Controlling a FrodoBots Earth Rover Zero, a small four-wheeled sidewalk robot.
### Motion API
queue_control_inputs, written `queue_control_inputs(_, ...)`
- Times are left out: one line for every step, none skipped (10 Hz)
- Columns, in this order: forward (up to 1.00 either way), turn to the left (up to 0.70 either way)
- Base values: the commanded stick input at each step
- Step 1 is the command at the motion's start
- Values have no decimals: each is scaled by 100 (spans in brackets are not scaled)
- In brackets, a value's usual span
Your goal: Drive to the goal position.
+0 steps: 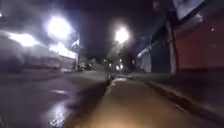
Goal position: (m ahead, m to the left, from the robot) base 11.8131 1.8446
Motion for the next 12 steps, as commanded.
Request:
queue_control_inputs(70,-2)
queue_control_inputs(70,-4)
queue_control_inputs(70,-6)
queue_control_inputs(70,-8)
queue_control_inputs(70,-10)
queue_control_inputs(70,-12)
queue_control_inputs(70,-14)
queue_control_inputs(70,-16)
queue_control_inputs(70,-17)
queue_control_inputs(70,-19)
queue_control_inputs(70,-21)
queue_control_inputs(70,-23)
